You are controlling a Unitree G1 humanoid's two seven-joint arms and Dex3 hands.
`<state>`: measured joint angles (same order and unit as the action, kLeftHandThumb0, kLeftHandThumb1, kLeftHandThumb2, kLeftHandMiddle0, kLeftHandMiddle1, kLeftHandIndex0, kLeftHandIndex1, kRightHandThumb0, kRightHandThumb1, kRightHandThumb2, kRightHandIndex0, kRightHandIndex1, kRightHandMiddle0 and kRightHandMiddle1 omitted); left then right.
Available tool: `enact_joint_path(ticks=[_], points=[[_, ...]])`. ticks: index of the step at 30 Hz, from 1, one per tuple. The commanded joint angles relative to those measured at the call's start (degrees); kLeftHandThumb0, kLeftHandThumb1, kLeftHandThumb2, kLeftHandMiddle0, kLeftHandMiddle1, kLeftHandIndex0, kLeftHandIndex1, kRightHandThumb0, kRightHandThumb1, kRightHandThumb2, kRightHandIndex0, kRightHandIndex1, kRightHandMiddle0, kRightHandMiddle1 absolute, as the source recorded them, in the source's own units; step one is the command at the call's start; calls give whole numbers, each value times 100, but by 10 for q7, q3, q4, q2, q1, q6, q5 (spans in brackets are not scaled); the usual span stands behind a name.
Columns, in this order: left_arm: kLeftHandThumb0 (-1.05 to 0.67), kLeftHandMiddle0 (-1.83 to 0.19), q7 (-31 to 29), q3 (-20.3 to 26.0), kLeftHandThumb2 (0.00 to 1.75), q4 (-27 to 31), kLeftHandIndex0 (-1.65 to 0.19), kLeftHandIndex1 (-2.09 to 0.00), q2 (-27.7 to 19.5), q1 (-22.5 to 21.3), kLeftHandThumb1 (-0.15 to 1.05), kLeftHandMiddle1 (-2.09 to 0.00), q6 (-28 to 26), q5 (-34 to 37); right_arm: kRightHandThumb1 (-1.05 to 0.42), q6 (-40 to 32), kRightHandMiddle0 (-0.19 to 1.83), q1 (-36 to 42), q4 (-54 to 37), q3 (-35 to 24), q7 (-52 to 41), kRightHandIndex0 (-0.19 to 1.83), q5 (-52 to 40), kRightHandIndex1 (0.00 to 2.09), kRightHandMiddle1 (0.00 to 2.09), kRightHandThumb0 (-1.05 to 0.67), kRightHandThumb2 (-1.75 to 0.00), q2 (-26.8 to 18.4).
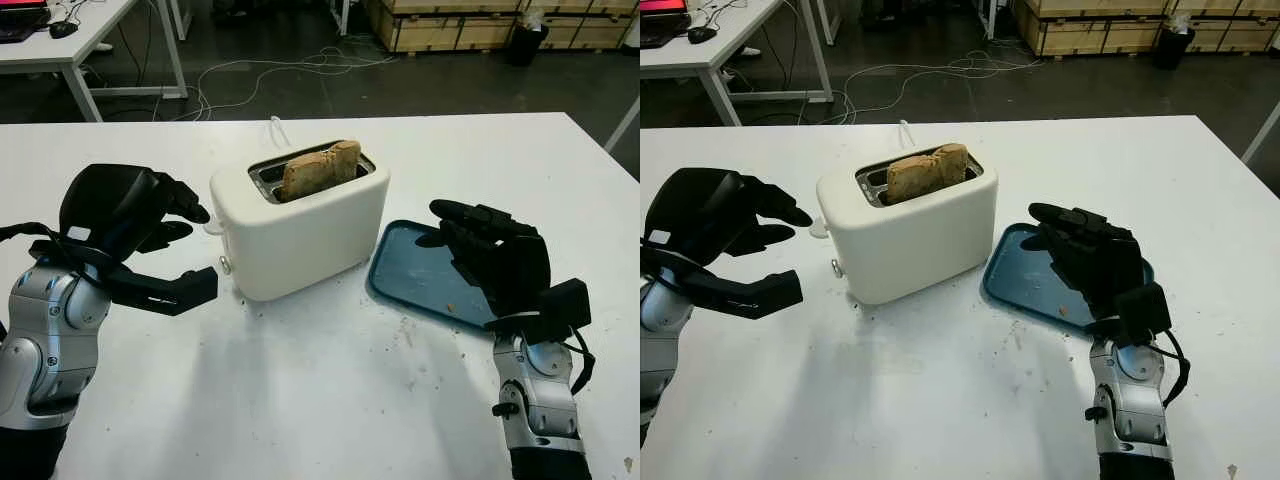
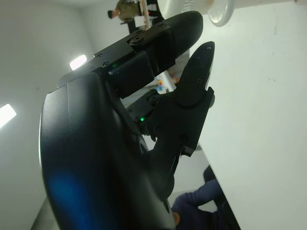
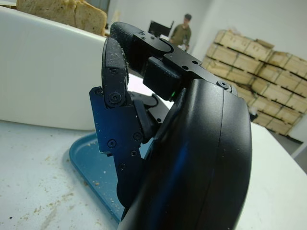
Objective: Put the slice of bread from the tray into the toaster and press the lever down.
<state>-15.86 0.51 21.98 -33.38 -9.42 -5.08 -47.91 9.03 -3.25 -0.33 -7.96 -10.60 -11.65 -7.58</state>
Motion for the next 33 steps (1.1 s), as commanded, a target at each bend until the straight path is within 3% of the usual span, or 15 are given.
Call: enact_joint_path(ticks=[1,6,11,30,33], points=[[-24,-122,0,-5,0,-7,-133,-1,-7,-6,81,-82,-2,-9,-92,14,111,-2,7,0,-3,91,-1,85,1,-40,-27,5],[-23,-128,2,-9,0,-20,-128,0,-6,-10,82,-66,-1,-9,-92,9,111,-1,6,-1,-6,91,-6,84,1,-40,-26,5],[-22,-120,12,-13,0,-33,-130,0,-4,-11,82,-86,3,-9,-92,10,111,-2,8,-2,-9,91,-10,84,1,-40,-25,6],[-20,-116,33,-27,0,-72,-124,-1,3,-20,84,-92,12,3,-92,-3,113,1,-1,-1,-12,91,-16,85,1,-40,-25,6],[-20,-110,41,-27,0,-75,-130,-2,1,-20,83,-109,17,4,-92,-4,113,1,-1,-1,-13,91,-17,86,1,-40,-24,6]])
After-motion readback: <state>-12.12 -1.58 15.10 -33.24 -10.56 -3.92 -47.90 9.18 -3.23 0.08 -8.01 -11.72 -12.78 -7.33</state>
